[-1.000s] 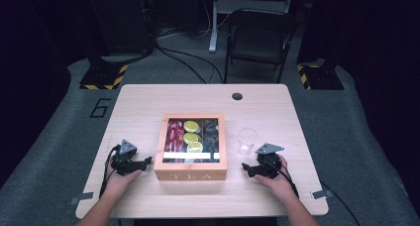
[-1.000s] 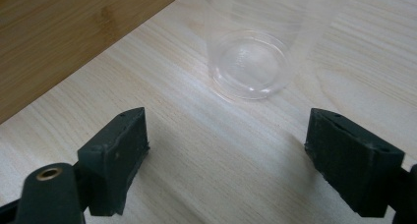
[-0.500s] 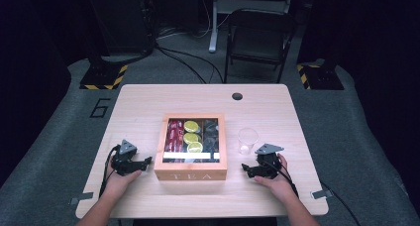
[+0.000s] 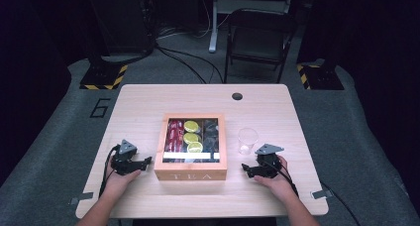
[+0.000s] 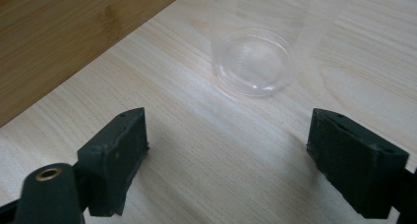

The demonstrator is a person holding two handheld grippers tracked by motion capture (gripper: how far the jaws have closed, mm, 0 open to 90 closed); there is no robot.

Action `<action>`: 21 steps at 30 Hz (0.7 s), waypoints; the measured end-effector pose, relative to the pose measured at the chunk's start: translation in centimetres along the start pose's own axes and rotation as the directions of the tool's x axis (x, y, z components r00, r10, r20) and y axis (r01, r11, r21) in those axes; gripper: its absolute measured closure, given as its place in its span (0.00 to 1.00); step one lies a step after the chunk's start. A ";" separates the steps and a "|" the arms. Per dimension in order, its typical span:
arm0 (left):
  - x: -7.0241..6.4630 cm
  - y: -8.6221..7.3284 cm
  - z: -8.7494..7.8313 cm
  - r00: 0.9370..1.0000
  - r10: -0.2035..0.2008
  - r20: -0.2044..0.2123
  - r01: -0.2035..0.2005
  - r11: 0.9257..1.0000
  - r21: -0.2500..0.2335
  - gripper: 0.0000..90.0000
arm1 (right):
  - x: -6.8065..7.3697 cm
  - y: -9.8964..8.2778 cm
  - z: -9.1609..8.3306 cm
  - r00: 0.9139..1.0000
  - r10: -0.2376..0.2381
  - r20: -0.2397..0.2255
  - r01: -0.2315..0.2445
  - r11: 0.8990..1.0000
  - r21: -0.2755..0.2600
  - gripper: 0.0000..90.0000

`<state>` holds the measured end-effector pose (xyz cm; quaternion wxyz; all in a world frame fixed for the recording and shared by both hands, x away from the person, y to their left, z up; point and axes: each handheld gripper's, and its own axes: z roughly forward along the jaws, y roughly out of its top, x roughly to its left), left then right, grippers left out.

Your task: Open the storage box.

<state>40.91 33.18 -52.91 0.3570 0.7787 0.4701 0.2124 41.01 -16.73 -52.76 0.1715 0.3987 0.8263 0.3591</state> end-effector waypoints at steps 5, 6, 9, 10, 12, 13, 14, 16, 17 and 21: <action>0.1 0.4 -0.5 1.000 0.003 -0.011 -0.003 0.998 0.056 0.36 | 0.2 0.2 -0.2 1.000 0.006 0.001 -0.006 1.000 0.013 0.27; 0.1 0.5 -0.6 1.000 -0.001 -0.007 0.002 0.997 0.073 0.36 | 0.2 0.3 -0.3 1.000 0.008 0.005 -0.009 1.000 0.020 0.30; 0.3 0.6 -1.2 0.999 -0.044 0.013 0.043 0.996 0.080 0.39 | 0.1 0.5 -0.8 0.998 0.059 -0.033 -0.058 0.998 0.034 0.40; 0.3 0.6 -1.2 0.999 -0.044 0.013 0.043 0.996 0.080 0.39 | 0.1 0.5 -0.8 0.998 0.059 -0.033 -0.058 0.998 0.034 0.40; 0.3 0.7 -1.6 0.998 -0.067 0.019 0.066 0.996 0.068 0.40 | 0.2 0.6 -0.9 0.996 0.082 -0.045 -0.080 0.996 0.045 0.42; 0.2 0.8 -1.8 0.997 -0.075 0.027 0.073 0.995 0.069 0.41 | 0.2 0.7 -1.0 0.995 0.084 -0.047 -0.081 0.995 0.060 0.43; 0.1 0.8 -2.0 0.995 -0.089 0.046 0.085 0.994 0.066 0.42 | 0.3 0.8 -1.1 0.995 0.085 -0.054 -0.081 0.994 0.067 0.45; -0.1 0.8 -2.1 0.994 -0.096 0.051 0.093 0.994 0.054 0.42 | 0.3 0.8 -1.1 0.996 0.074 -0.057 -0.070 0.995 0.071 0.45; -0.2 0.9 -2.3 0.994 -0.092 0.058 0.089 0.994 0.065 0.43 | 0.4 0.8 -1.2 0.996 0.072 -0.058 -0.068 0.995 0.072 0.46; -0.7 1.2 -2.9 0.994 -0.088 0.064 0.085 0.995 0.058 0.44 | 0.9 1.2 -1.8 0.997 0.053 -0.060 -0.049 0.996 0.070 0.50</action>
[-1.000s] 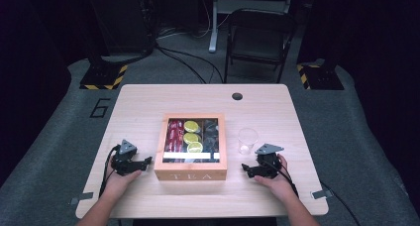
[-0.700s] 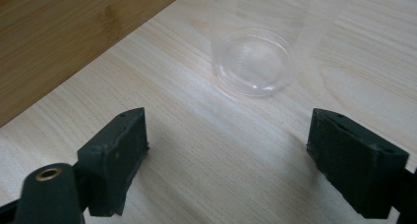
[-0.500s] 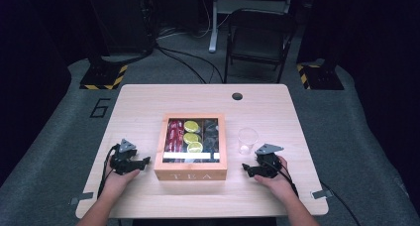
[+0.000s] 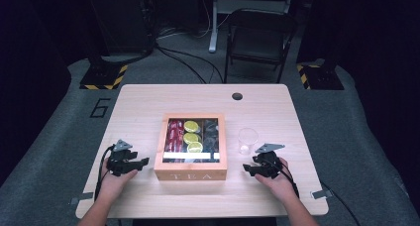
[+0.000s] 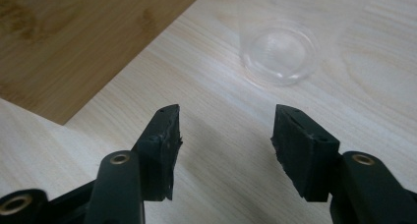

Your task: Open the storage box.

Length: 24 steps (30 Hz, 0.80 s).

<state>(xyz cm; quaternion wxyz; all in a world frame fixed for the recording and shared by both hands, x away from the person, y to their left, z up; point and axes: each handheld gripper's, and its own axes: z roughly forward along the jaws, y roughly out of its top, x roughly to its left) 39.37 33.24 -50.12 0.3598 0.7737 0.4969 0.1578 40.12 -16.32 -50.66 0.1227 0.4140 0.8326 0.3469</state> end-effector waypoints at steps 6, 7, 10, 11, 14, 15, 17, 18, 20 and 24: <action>-0.1 0.2 -0.6 1.000 -0.024 0.019 0.024 1.000 -0.011 0.46 | 0.9 0.6 -0.9 0.998 -0.055 0.009 0.055 0.998 -0.013 0.52; -0.2 0.1 -0.6 1.000 -0.024 0.014 0.025 0.999 -0.029 0.47 | 0.9 0.7 -1.0 0.998 -0.061 0.012 0.061 0.998 -0.019 0.53; -0.3 0.3 -0.9 1.000 -0.013 0.003 0.013 1.000 -0.028 0.49 | 1.2 0.9 -1.4 0.998 -0.059 0.006 0.059 0.998 -0.032 0.54; -0.4 0.3 -1.1 1.000 -0.013 0.007 0.014 1.000 -0.023 0.49 | 1.3 0.9 -1.5 0.999 -0.048 0.007 0.048 0.998 -0.037 0.54; -0.4 0.4 -1.5 1.000 -0.010 0.009 0.010 0.999 -0.030 0.49 | 1.4 1.2 -1.9 0.998 -0.070 -0.003 0.070 0.996 -0.046 0.55; -0.4 0.4 -1.6 1.000 -0.017 0.010 0.017 0.999 -0.046 0.49 | 1.6 1.4 -2.3 0.997 -0.071 -0.009 0.071 0.996 -0.044 0.56; -0.5 0.5 -2.1 1.000 -0.019 0.012 0.020 0.998 -0.055 0.49 | 1.7 1.4 -2.4 0.997 -0.072 -0.017 0.071 0.996 -0.056 0.57; -0.5 0.5 -2.1 1.000 -0.019 0.012 0.020 0.998 -0.055 0.50 | 1.9 1.6 -2.6 0.997 -0.079 -0.020 0.078 0.995 -0.058 0.57; -0.5 0.6 -2.5 1.000 -0.020 0.013 0.021 0.998 -0.062 0.50 | 2.1 1.6 -2.8 0.996 -0.082 -0.024 0.081 0.995 -0.061 0.57; -0.6 0.7 -2.7 1.000 -0.026 0.017 0.027 0.997 -0.077 0.50 | 2.5 1.9 -3.2 0.996 -0.081 -0.044 0.077 0.994 -0.078 0.59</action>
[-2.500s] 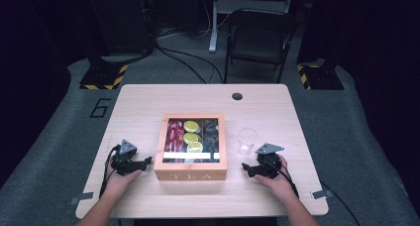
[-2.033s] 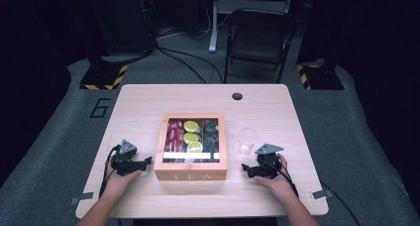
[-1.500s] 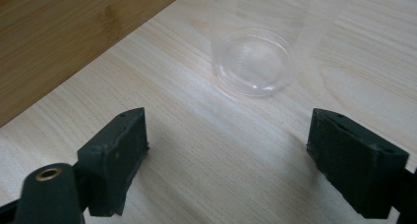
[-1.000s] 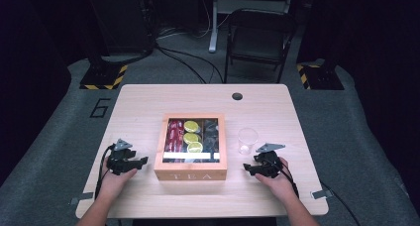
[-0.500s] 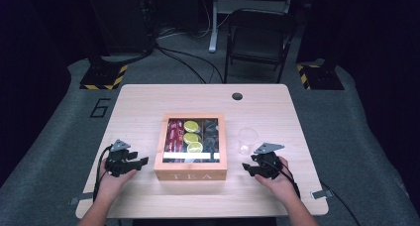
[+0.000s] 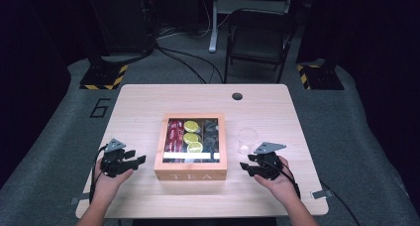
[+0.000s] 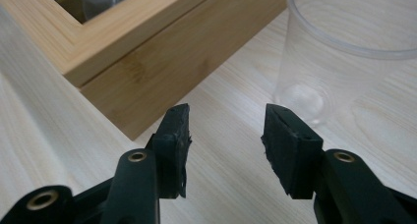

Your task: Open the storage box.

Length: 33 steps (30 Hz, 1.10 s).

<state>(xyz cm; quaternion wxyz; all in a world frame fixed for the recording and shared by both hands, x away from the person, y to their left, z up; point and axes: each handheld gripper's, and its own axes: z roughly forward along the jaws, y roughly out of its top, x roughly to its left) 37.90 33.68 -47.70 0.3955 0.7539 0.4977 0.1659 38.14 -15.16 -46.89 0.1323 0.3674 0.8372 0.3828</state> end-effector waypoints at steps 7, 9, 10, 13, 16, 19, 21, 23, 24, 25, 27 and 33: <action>-0.6 0.3 -0.3 1.000 0.011 0.008 -0.011 1.000 -0.008 0.50 | 0.9 0.6 -0.4 1.000 -0.022 -0.020 0.022 1.000 -0.007 0.60; -0.8 0.4 -0.3 1.000 0.011 0.020 -0.011 1.000 -0.006 0.50 | 1.1 0.8 -0.5 0.999 -0.026 -0.029 0.026 1.000 -0.006 0.60; -0.9 0.5 -0.4 1.000 0.015 0.020 -0.015 1.000 -0.004 0.50 | 1.2 1.0 -0.5 0.999 -0.026 -0.037 0.025 1.000 -0.007 0.60; -1.3 1.1 -0.4 0.999 0.028 0.026 -0.028 1.000 0.001 0.50 | 1.7 1.6 -0.8 0.999 -0.031 -0.044 0.031 0.999 -0.008 0.62; -1.8 1.5 -0.7 0.999 0.039 0.035 -0.039 0.999 -0.012 0.52 | 2.4 2.1 -1.1 0.997 -0.035 -0.065 0.034 0.999 -0.012 0.64; -2.2 1.9 -0.9 0.997 0.059 0.039 -0.059 0.998 -0.011 0.54 | 3.2 2.4 -1.3 0.996 -0.065 -0.068 0.065 0.998 -0.007 0.65; -2.8 2.4 -1.4 0.996 0.080 0.037 -0.080 0.997 -0.012 0.54 | 3.5 2.6 -1.4 0.995 -0.072 -0.076 0.072 0.997 -0.008 0.66; -3.1 2.6 -1.9 0.995 0.091 0.039 -0.091 0.996 -0.016 0.54 | 3.8 2.7 -1.5 0.994 -0.071 -0.079 0.070 0.997 -0.012 0.66; -3.2 2.6 -2.1 0.995 0.090 0.044 -0.089 0.996 -0.018 0.54 | 3.9 2.8 -1.5 0.994 -0.065 -0.087 0.064 0.998 -0.018 0.66; -3.4 2.6 -2.3 0.995 0.091 0.047 -0.090 0.996 -0.023 0.54 | 4.0 2.8 -1.6 0.994 -0.064 -0.092 0.063 0.998 -0.016 0.66; -3.7 2.6 -2.7 0.995 0.087 0.058 -0.086 0.996 -0.028 0.55 | 4.2 2.7 -1.7 0.994 -0.050 -0.096 0.048 0.998 -0.028 0.66; -4.9 2.2 -3.5 0.990 0.104 0.100 -0.101 0.994 -0.032 0.55 | 4.5 2.4 -1.7 0.995 -0.037 -0.097 0.035 0.999 -0.022 0.68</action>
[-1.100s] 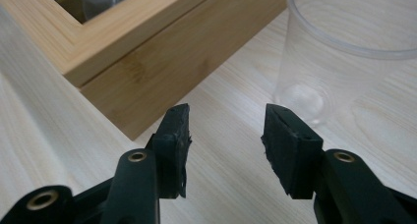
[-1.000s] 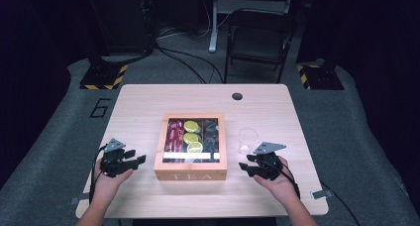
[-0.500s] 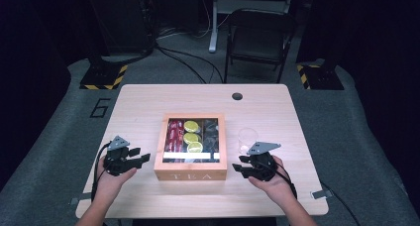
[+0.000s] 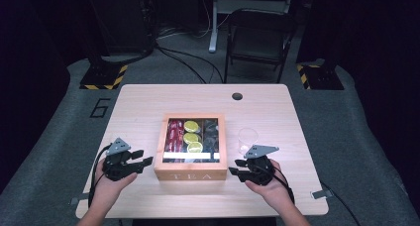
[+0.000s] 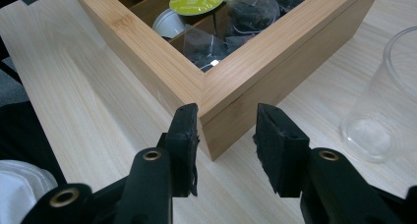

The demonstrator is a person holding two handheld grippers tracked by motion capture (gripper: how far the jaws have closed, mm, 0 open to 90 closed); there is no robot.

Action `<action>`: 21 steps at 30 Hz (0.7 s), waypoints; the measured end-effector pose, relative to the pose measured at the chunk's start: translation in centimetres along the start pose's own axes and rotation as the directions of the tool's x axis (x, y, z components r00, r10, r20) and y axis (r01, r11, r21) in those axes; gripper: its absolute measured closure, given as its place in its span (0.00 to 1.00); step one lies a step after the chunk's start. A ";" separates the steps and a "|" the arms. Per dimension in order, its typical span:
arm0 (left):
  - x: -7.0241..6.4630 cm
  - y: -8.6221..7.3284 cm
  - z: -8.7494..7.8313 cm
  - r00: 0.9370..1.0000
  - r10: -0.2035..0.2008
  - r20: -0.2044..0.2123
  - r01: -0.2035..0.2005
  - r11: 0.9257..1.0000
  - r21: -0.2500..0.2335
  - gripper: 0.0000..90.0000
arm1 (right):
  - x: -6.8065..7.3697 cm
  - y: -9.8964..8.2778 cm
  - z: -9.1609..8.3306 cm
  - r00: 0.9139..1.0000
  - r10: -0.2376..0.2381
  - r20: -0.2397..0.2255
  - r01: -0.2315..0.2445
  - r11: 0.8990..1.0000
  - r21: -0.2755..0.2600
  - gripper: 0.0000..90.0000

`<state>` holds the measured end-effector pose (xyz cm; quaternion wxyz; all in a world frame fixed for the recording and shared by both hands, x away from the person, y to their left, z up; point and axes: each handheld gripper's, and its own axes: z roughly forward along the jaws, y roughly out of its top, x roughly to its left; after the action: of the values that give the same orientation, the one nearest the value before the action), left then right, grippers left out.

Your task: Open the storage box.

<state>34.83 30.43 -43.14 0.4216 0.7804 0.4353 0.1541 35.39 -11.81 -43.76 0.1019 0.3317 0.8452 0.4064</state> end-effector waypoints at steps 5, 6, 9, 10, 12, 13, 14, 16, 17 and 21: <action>-0.7 -0.4 -0.4 1.000 0.012 0.016 -0.011 1.000 -0.004 0.55 | 0.6 -0.1 -0.1 1.000 0.009 0.002 -0.009 1.000 -0.011 0.70; -0.9 -0.6 -0.4 1.000 0.006 0.019 -0.006 1.000 -0.014 0.55 | 0.6 -0.2 -0.1 1.000 -0.014 -0.001 0.014 1.000 -0.011 0.70; -1.2 -1.0 -0.4 0.999 0.021 0.030 -0.021 0.999 -0.024 0.56 | 0.8 -0.4 0.1 1.000 -0.009 0.000 0.009 1.000 -0.021 0.70; -1.3 -1.2 -0.4 0.999 0.025 0.035 -0.024 0.999 -0.026 0.56 | 0.8 -0.5 0.2 1.000 -0.012 0.002 0.012 1.000 -0.022 0.71; -1.3 -1.6 -0.1 0.999 0.022 0.042 -0.021 0.999 -0.029 0.57 | 1.0 -0.6 0.3 1.000 -0.009 0.007 0.009 1.000 -0.022 0.71; -1.4 -1.7 0.0 0.999 0.021 0.048 -0.020 1.000 -0.023 0.58 | 1.0 -0.7 0.4 1.000 -0.012 0.009 0.013 1.000 -0.024 0.72; -1.4 -1.9 0.1 0.998 0.025 0.049 -0.024 0.999 -0.021 0.58 | 1.0 -0.8 0.4 1.000 -0.007 0.005 0.007 1.000 -0.022 0.72; -1.4 -2.2 0.2 0.998 0.037 0.058 -0.036 0.999 -0.009 0.59 | 1.0 -0.9 0.4 1.000 0.000 0.004 0.000 1.000 -0.021 0.74; -1.4 -2.3 0.3 0.998 0.041 0.056 -0.040 0.999 -0.011 0.60 | 0.9 -0.9 0.5 1.000 -0.005 0.005 0.005 1.000 -0.022 0.74; -1.5 -2.5 0.3 0.995 0.080 0.059 -0.080 0.997 -0.004 0.62 | 0.8 -1.2 0.9 1.000 0.000 -0.006 0.000 1.000 -0.010 0.77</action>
<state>32.76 29.75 -45.09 0.4287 0.8010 0.3909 0.1480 34.55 -11.28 -45.15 0.1009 0.3297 0.8435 0.4119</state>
